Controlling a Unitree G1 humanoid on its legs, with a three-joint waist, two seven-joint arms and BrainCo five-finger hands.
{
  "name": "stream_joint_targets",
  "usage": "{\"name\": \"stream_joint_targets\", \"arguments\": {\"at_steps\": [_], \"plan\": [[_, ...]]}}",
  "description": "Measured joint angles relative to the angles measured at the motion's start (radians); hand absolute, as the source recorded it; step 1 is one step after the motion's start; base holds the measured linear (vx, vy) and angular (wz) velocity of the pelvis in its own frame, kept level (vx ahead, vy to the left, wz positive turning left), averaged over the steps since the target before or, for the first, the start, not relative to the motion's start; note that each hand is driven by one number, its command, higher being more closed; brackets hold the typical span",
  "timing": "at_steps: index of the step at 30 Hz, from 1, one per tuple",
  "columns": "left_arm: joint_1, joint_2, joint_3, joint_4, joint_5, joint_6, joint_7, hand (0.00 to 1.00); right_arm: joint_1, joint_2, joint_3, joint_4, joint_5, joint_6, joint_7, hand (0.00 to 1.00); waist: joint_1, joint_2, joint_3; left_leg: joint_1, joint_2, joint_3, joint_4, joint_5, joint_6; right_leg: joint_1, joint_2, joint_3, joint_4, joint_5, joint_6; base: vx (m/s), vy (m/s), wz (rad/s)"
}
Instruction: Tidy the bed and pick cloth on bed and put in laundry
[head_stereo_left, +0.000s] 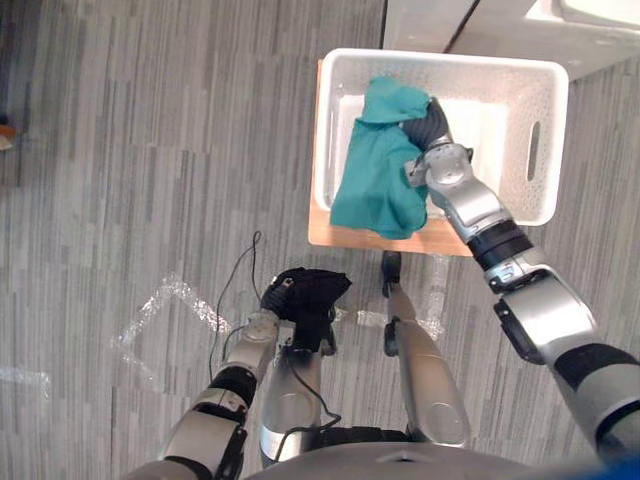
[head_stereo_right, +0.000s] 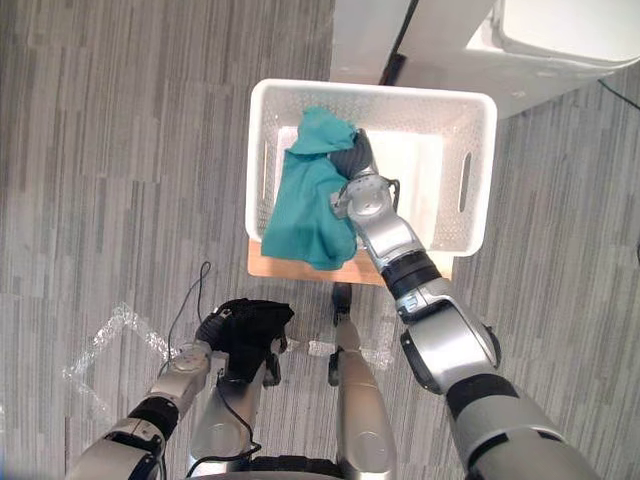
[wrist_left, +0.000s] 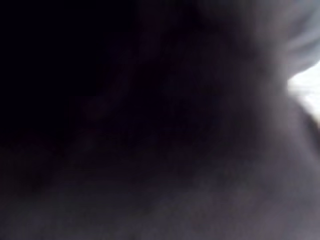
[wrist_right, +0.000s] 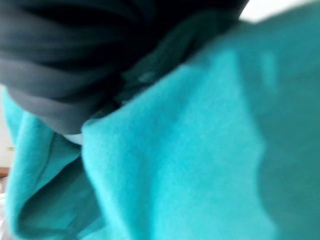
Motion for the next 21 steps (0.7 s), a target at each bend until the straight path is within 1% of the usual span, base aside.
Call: {"name": "stream_joint_targets", "arguments": {"at_steps": [2,4,6,8,9,10,11,12,14,15,16,17,18,19,20,21], "plan": [[-0.004,-0.001,0.001,-0.015,-0.013,-0.003,0.006,1.00,0.001,-0.002,-0.015,0.027,0.007,-0.007,-0.001,0.00,0.001,0.000,0.000,0.000,0.002,0.000,0.004,0.000,0.001,0.001,0.001,0.009,0.000,0.012,0.006,-0.05,0.033,-0.05],[-0.014,-0.001,0.003,-0.019,-0.017,-0.008,0.005,1.00,0.001,-0.005,-0.029,0.035,0.008,-0.029,-0.003,0.00,0.002,0.000,0.000,0.000,0.003,0.001,0.012,-0.003,0.005,0.003,0.001,0.027,0.000,0.024,0.004,-0.05,0.037,-0.03],[-0.015,-0.001,0.011,-0.034,-0.016,-0.008,-0.001,1.00,0.001,-0.010,-0.030,0.039,0.004,-0.054,-0.003,0.00,0.003,0.000,0.000,0.004,0.006,0.000,0.029,-0.012,0.009,0.016,0.001,0.028,0.000,0.024,0.004,-0.05,0.008,0.01],[-0.014,-0.002,0.017,-0.052,-0.014,-0.010,-0.002,1.00,0.002,-0.019,-0.031,0.039,-0.003,-0.070,-0.002,0.00,0.009,0.000,0.000,0.004,0.009,0.002,0.043,-0.021,0.008,0.024,0.003,0.033,0.000,0.023,0.002,-0.04,-0.006,-0.01],[-0.014,-0.002,0.020,-0.053,-0.013,-0.012,-0.002,1.00,0.004,-0.022,-0.030,0.037,-0.003,-0.072,-0.002,0.00,0.009,-0.001,0.001,0.007,0.010,0.002,0.050,-0.023,0.007,0.030,0.003,0.036,-0.001,0.019,-0.002,0.00,0.000,0.00],[-0.011,-0.001,0.027,-0.056,-0.012,-0.012,-0.003,1.00,0.013,-0.029,-0.032,0.035,-0.004,-0.074,-0.001,0.00,0.010,-0.007,0.004,0.021,0.009,0.004,0.056,-0.027,0.004,0.048,0.003,0.039,-0.001,0.005,-0.017,0.00,-0.034,-0.01],[-0.005,-0.001,0.039,-0.059,-0.011,-0.012,-0.003,1.00,0.029,-0.031,-0.037,0.022,-0.005,-0.074,-0.002,0.00,0.010,-0.015,0.008,0.038,0.009,0.008,0.062,-0.029,0.002,0.068,0.001,0.042,-0.001,-0.012,-0.017,0.01,-0.048,-0.02],[0.025,0.004,0.054,-0.087,-0.011,-0.011,-0.002,1.00,0.070,-0.032,-0.049,-0.023,-0.005,-0.076,-0.001,0.00,0.012,-0.029,0.006,0.061,0.014,0.017,0.076,-0.044,-0.002,0.098,0.000,0.051,-0.001,-0.047,-0.025,0.02,-0.036,-0.06],[0.049,0.006,0.060,-0.099,-0.011,-0.012,-0.002,1.00,0.112,-0.032,-0.059,-0.061,-0.007,-0.077,-0.002,0.00,0.012,-0.036,0.003,0.081,0.028,0.022,0.094,-0.057,-0.007,0.123,0.011,0.051,-0.001,-0.051,-0.026,0.02,-0.038,-0.16],[0.069,0.013,0.060,-0.106,-0.009,-0.009,-0.004,1.00,0.145,-0.032,-0.059,-0.085,-0.015,-0.076,-0.001,0.00,0.012,-0.052,-0.006,0.094,0.036,0.028,0.100,-0.066,-0.014,0.135,0.018,0.052,-0.001,-0.057,-0.029,0.04,-0.047,-0.26],[0.093,0.021,0.061,-0.122,0.008,-0.002,-0.008,1.00,0.185,-0.032,-0.061,-0.112,-0.039,-0.076,-0.001,0.00,0.011,-0.070,-0.017,0.108,0.043,0.032,0.103,-0.073,-0.018,0.147,0.025,0.055,-0.001,-0.070,-0.021,0.05,-0.040,-0.22],[0.103,0.023,0.061,-0.125,0.018,-0.001,-0.016,1.00,0.210,-0.032,-0.065,-0.123,-0.045,-0.075,0.000,0.00,0.008,-0.081,-0.026,0.114,0.046,0.032,0.105,-0.076,-0.020,0.153,0.028,0.054,-0.001,-0.073,-0.023,0.07,-0.029,-0.12],[0.125,0.025,0.061,-0.127,0.025,0.001,-0.027,1.00,0.261,-0.032,-0.069,-0.140,-0.057,-0.070,0.002,0.00,0.007,-0.105,-0.047,0.129,0.053,0.037,0.103,-0.080,-0.024,0.167,0.034,0.054,-0.001,-0.077,-0.025,0.08,-0.019,-0.06],[0.136,0.025,0.061,-0.127,0.026,0.002,-0.031,1.00,0.284,-0.031,-0.069,-0.145,-0.070,-0.069,0.003,0.00,0.006,-0.116,-0.055,0.141,0.057,0.042,0.103,-0.084,-0.025,0.176,0.037,0.055,-0.001,-0.078,-0.027,0.11,-0.012,-0.11],[0.160,0.023,0.060,-0.127,0.028,0.007,-0.041,1.00,0.333,-0.031,-0.069,-0.168,-0.085,-0.060,0.006,0.00,0.007,-0.133,-0.071,0.165,0.065,0.045,0.103,-0.093,-0.028,0.198,0.045,0.057,-0.001,-0.082,-0.032,0.11,0.004,-0.15],[0.189,0.017,0.060,-0.126,0.041,0.020,-0.044,1.00,0.379,-0.031,-0.069,-0.194,-0.107,-0.048,0.014,0.00,0.005,-0.147,-0.100,0.183,0.070,0.051,0.100,-0.101,-0.030,0.213,0.050,0.062,-0.001,-0.086,-0.035,0.12,0.014,-0.16]]}}
